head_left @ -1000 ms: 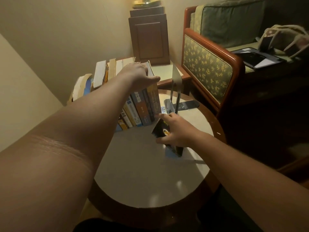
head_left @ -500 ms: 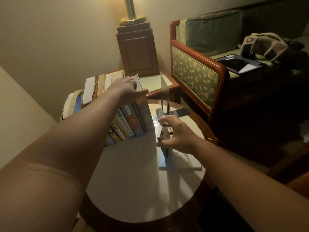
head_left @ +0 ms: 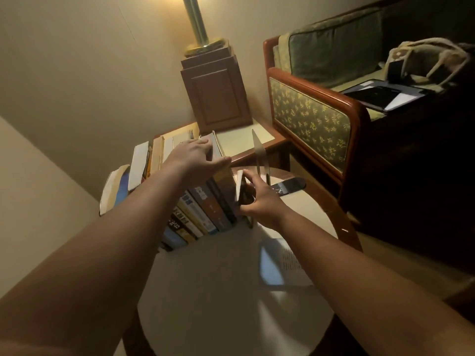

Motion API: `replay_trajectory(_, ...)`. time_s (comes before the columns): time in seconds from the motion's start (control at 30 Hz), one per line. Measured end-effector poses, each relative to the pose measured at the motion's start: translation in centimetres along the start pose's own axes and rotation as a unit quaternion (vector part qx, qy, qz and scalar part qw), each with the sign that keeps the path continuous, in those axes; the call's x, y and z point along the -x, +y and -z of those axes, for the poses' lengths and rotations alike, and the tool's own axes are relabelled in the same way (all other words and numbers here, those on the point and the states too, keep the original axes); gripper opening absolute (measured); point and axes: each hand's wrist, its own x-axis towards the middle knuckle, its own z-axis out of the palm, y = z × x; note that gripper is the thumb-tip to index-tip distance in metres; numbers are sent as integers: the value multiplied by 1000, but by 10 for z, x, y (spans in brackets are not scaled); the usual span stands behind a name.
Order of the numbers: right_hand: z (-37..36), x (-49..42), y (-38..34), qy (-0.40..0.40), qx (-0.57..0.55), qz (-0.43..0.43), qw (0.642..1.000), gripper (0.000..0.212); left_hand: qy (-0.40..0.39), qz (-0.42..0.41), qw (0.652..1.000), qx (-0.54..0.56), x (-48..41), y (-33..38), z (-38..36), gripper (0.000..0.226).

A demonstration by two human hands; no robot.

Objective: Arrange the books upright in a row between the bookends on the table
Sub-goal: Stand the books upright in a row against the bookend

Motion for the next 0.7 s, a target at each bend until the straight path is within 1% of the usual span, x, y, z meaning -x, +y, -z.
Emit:
replay_trajectory(0.03, -1, -1, 4, 2, 5, 1, 1000, 77, 0, 3, 1000, 3, 0, 0, 0, 85)
replay_trajectory(0.13, -6, 4, 15, 19, 37, 7, 999, 63, -3, 8, 1000, 8, 1, 1, 0, 82)
replay_trajectory(0.17, -8, 7, 18, 17, 38, 5, 999, 62, -5, 10, 1000, 10, 1, 1, 1, 80)
replay_trajectory(0.23, -16, 14, 22, 14, 28, -15, 999, 66, -11, 11, 1000, 17, 3, 3, 2, 77)
replay_trajectory(0.3, -23, 18, 20, 24, -23, -49, 998, 72, -13, 11, 1000, 19, 4, 4, 2, 75)
replay_trajectory(0.37, -28, 19, 17, 40, -73, -73, 994, 61, -12, 9, 1000, 14, 5, 6, 3, 73)
replay_trajectory(0.43, -30, 13, 19, 49, -98, -86, 990, 52, -11, 3, 1000, 9, 5, 6, 3, 72)
replay_trajectory(0.53, -33, -7, 24, 51, -130, -85, 987, 51, -11, 3, 1000, 7, 3, 4, 2, 76)
replay_trajectory(0.7, -33, -29, 28, 23, -126, -82, 988, 53, -8, 4, 1000, -3, -3, 0, -2, 84)
